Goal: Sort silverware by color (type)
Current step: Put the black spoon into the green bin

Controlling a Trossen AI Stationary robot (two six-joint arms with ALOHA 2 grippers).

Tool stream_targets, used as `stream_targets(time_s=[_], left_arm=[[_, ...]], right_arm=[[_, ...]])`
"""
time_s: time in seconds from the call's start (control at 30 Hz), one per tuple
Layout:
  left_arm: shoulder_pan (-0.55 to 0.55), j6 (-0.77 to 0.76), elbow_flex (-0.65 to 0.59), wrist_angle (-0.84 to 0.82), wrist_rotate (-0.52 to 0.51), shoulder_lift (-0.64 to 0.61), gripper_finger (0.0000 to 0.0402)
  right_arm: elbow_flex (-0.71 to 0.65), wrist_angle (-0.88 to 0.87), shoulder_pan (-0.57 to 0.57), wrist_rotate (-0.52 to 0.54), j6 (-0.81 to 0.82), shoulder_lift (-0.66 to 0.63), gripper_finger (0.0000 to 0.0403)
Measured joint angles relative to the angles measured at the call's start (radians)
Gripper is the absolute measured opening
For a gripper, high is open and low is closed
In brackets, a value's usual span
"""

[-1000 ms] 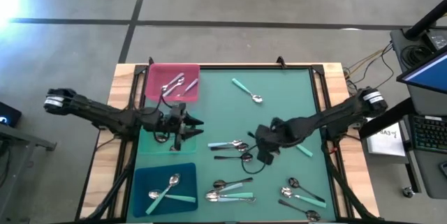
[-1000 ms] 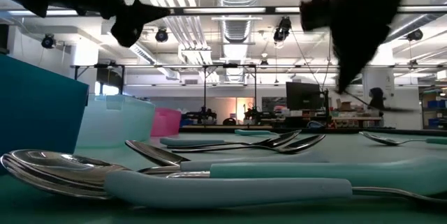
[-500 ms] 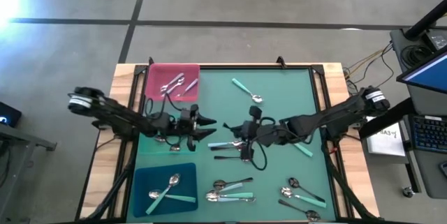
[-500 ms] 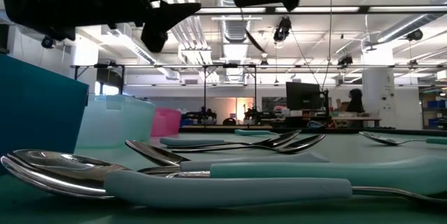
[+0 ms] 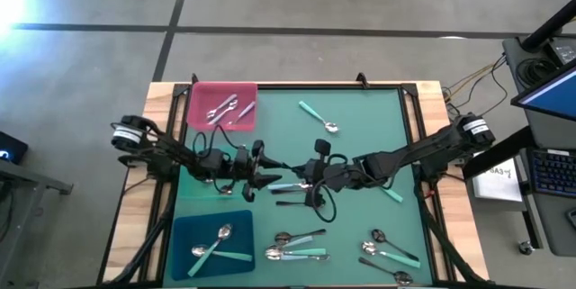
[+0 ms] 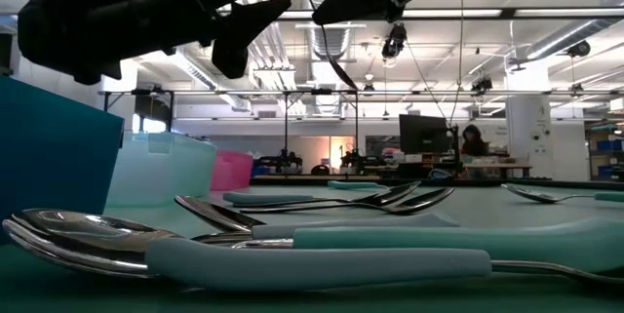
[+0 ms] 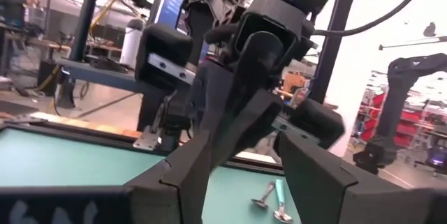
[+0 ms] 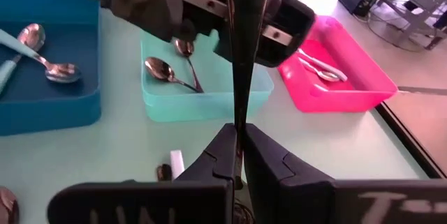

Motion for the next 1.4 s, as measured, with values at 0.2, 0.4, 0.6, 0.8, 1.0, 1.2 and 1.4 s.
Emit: stream_targets(time_s=[0.2, 0.4, 0.6, 0.8, 1.0, 1.2, 1.4], left_arm=[[0.000, 0.066, 0.044, 0.000, -0.005, 0.006, 0.0157], [0.000, 0.074, 0.070, -0.005, -0.006, 0.006, 0.0156], [0.001, 0.073, 0.082, -0.007, -0.031, 0.006, 0.0118], [0.005, 0.076, 0.085, -0.011, -0.035, 0.006, 0.0052], [0.007, 0.082, 0.084, -0.015, -0.053, 0.006, 0.0003], [0.007, 0.081, 0.084, -0.016, -0.063, 0.006, 0.0000], [0.007, 0.080, 0.084, -0.014, -0.064, 0.005, 0.0000]], right_arm=[[0.001, 0.024, 0.000, 0.001, -0.009, 0.003, 0.0009], [0.001, 0.021, 0.000, 0.001, -0.009, 0.003, 0.0009], [0.001, 0.026, 0.000, 0.000, -0.011, 0.003, 0.0009], [0.001, 0.034, 0.001, -0.026, -0.017, 0.003, 0.0008], [0.001, 0.043, 0.001, -0.028, -0.027, 0.003, 0.0007], [0.001, 0.043, 0.001, -0.026, -0.030, 0.003, 0.0007], [0.001, 0.044, 0.001, -0.026, -0.025, 0.002, 0.0008]])
